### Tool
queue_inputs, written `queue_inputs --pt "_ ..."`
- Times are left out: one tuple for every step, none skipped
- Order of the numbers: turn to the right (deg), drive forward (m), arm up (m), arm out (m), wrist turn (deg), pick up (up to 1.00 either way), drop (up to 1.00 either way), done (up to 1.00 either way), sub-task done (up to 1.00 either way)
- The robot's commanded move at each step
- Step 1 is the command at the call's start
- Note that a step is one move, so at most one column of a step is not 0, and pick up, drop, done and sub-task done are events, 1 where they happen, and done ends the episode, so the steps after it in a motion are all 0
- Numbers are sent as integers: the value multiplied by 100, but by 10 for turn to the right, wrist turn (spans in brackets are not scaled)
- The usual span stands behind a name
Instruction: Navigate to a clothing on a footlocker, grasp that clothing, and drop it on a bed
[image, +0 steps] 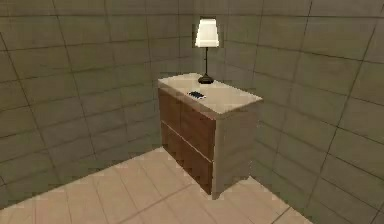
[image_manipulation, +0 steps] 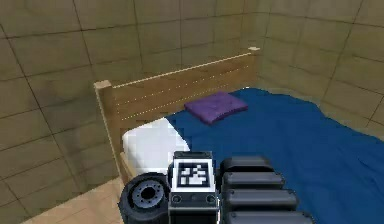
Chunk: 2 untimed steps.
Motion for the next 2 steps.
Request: queue_inputs --pt "450 0 0 0 0 0 0 0 0" --pt "450 0 0 0 0 0 0 0 0"
